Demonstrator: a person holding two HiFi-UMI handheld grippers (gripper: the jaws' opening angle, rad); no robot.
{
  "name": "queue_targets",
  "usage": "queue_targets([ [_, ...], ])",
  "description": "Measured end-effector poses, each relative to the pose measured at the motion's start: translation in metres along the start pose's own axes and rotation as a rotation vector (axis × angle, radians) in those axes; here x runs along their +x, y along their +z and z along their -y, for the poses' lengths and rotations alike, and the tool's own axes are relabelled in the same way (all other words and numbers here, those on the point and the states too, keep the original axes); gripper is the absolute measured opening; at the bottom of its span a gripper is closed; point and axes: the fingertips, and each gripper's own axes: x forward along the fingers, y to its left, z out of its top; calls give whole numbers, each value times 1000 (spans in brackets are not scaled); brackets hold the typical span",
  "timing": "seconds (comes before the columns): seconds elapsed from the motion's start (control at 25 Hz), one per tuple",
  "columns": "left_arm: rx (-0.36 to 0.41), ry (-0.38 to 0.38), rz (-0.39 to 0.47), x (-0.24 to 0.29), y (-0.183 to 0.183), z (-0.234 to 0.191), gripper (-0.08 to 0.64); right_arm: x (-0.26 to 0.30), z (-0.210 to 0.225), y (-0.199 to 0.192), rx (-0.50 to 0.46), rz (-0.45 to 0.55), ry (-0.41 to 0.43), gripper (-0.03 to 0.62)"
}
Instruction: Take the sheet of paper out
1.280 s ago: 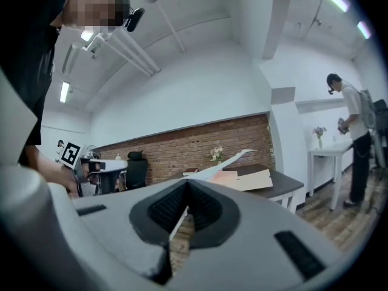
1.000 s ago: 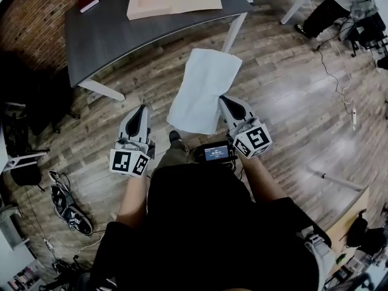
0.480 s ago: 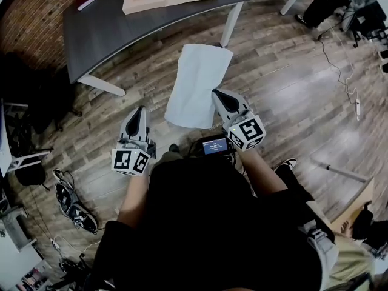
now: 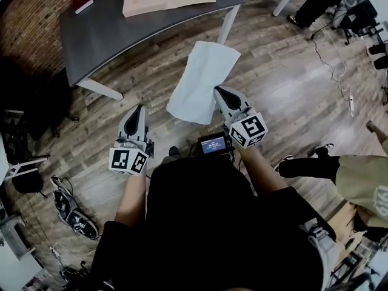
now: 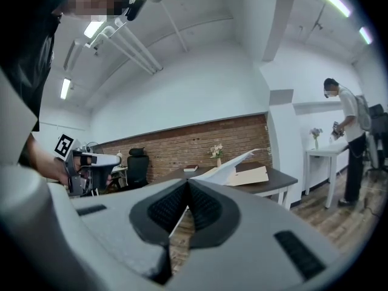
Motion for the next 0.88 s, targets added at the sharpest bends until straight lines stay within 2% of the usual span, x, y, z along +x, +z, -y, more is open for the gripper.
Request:
queue_targets([
  [0.36,-33,12,-11,-17,-10,-12,-5,6,-19,-4,6,7,8,2],
  [0.88,-47,10,-15,-11,-13,3,-5,-6,-4,-7,29,17,-2,3],
])
